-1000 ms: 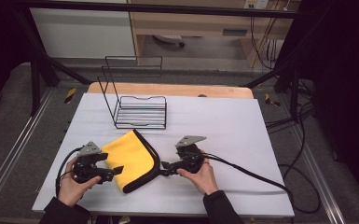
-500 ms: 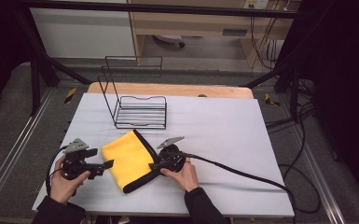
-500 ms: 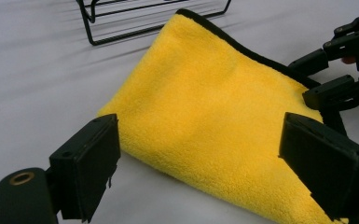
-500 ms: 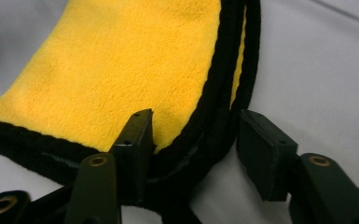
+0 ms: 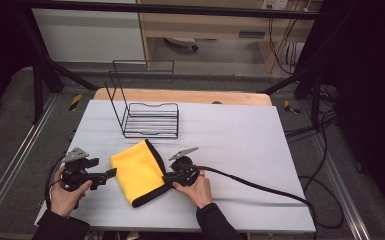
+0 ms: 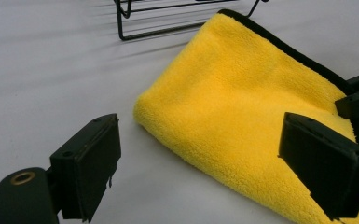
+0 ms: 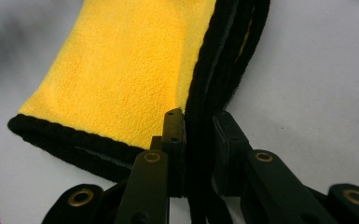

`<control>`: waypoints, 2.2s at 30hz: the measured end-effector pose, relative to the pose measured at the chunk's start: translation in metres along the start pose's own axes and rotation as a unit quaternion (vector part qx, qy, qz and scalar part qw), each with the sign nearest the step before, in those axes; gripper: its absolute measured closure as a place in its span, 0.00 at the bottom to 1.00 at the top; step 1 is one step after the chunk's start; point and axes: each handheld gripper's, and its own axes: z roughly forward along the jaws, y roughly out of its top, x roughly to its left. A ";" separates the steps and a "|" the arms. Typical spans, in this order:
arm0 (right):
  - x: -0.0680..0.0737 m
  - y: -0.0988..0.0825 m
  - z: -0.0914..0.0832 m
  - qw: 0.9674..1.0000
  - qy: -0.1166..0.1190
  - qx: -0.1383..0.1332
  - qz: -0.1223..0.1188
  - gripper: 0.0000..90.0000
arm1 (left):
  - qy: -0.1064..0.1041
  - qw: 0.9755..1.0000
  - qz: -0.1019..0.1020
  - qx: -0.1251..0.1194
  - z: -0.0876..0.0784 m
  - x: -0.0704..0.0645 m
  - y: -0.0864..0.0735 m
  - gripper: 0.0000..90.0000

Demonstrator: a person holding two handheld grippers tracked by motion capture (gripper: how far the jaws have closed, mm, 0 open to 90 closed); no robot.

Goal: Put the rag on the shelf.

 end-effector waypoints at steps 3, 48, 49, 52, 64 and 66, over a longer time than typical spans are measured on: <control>0.000 0.000 0.000 1.000 -0.002 -0.001 -0.003 0.84 | 0.003 1.000 -0.004 -0.001 0.000 0.002 -0.001 0.14; 0.007 -0.005 -0.026 0.995 -0.043 -0.087 -0.020 0.42 | 0.027 0.998 -0.028 0.049 0.061 0.010 0.019 0.55; 0.003 -0.001 -0.026 0.994 -0.040 -0.096 -0.020 0.40 | 0.024 0.998 -0.030 0.051 0.060 0.012 0.019 0.57; -0.010 0.013 -0.024 0.993 -0.032 -0.114 -0.009 0.40 | 0.015 0.998 -0.039 0.047 0.057 0.014 0.017 0.63; -0.032 0.063 0.028 0.996 -0.047 -0.071 -0.014 0.50 | 0.013 0.997 -0.040 0.057 0.052 0.016 0.011 0.68; -0.035 0.061 0.032 0.997 -0.051 -0.054 -0.014 0.52 | 0.007 0.997 -0.039 0.060 0.048 0.014 0.009 0.67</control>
